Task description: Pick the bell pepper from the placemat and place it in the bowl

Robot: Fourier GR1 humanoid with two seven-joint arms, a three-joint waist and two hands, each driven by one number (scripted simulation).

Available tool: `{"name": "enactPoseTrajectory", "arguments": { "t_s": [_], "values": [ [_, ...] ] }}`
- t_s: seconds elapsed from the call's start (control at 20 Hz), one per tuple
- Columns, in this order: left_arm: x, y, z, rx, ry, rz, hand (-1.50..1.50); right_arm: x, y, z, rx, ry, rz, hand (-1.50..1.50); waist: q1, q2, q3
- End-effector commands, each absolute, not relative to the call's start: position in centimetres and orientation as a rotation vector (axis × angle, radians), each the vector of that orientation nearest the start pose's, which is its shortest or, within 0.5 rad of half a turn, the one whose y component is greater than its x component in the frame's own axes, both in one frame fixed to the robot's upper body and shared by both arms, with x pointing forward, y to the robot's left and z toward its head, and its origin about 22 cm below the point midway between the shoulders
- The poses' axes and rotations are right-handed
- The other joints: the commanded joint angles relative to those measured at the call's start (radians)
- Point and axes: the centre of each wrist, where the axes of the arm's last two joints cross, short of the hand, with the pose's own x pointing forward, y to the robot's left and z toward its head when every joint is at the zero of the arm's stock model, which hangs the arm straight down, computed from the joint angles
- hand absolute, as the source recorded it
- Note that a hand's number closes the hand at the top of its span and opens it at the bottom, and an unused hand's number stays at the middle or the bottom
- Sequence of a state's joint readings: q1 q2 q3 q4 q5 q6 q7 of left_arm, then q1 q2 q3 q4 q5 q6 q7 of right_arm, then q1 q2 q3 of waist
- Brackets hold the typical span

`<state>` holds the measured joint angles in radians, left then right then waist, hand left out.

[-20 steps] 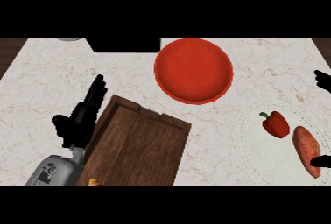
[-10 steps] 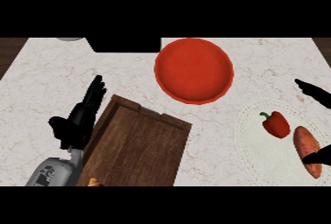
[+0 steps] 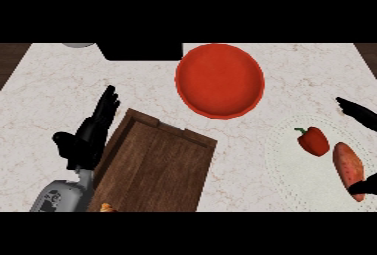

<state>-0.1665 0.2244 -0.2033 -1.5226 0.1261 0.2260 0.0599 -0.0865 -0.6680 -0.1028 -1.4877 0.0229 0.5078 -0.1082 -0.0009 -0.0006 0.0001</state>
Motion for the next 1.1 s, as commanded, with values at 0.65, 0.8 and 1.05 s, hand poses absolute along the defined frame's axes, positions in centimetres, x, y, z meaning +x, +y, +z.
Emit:
{"name": "enactPoseTrajectory", "arguments": {
  "t_s": [0.65, 0.8, 1.05],
  "values": [
    [28.7, 21.2, 2.4, 0.066, -1.589, -0.118, 0.00, 25.8, -38.3, 4.0, -0.041, -1.413, 0.726, -1.50, 0.000, 0.002, 0.000],
    [27.8, 21.4, 3.9, 0.068, -1.585, -0.107, 0.00, 26.8, -38.8, 3.8, -0.043, -1.416, 0.709, -1.50, 0.003, 0.001, 0.000],
    [27.9, 20.9, 3.4, 0.061, -1.600, -0.096, 0.00, 27.7, -38.4, 3.1, -0.066, -1.430, 0.698, -1.50, 0.002, 0.001, 0.000]
  ]
}}
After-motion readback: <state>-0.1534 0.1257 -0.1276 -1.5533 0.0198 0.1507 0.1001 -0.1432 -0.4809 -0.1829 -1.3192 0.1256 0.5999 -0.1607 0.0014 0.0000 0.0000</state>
